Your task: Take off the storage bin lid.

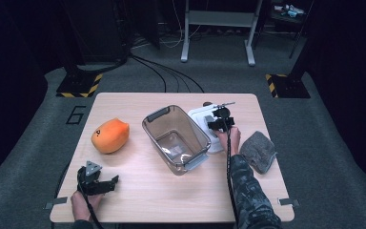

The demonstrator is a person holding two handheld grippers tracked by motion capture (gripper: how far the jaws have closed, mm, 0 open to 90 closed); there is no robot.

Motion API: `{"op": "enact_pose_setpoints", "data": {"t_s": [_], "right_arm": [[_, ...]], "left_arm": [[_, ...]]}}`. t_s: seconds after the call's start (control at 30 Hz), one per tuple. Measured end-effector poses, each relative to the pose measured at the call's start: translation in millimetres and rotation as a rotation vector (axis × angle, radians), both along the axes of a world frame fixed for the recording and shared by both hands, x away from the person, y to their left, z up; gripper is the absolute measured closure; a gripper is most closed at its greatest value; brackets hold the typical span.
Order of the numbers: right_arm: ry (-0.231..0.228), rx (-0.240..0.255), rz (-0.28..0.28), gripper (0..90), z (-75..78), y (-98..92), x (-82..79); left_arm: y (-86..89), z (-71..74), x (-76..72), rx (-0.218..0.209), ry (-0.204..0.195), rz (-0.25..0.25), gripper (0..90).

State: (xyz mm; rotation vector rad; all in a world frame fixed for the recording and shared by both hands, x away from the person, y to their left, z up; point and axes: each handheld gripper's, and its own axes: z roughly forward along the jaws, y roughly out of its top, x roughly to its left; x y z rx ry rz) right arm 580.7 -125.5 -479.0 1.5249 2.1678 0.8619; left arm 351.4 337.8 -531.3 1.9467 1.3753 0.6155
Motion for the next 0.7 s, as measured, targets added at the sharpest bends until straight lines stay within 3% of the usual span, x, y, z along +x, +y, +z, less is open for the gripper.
{"op": "enact_pose_setpoints", "data": {"t_s": [0.17,0.37,0.7], "right_arm": [[0.008,0.001,-0.026,34.0,8.1,-4.7,-11.6],[-0.006,0.010,0.001,18.4,13.7,-13.4,-31.6],[-0.032,-0.002,0.009,12.4,20.8,-23.8,-67.1]], "left_arm": [[0.0,0.0,0.0,0.000,0.000,0.000,13.3],[0.4,0.5,0.0,0.000,0.007,-0.004,13.3],[0.4,0.5,0.1,-0.001,0.009,-0.006,12.9]]}}
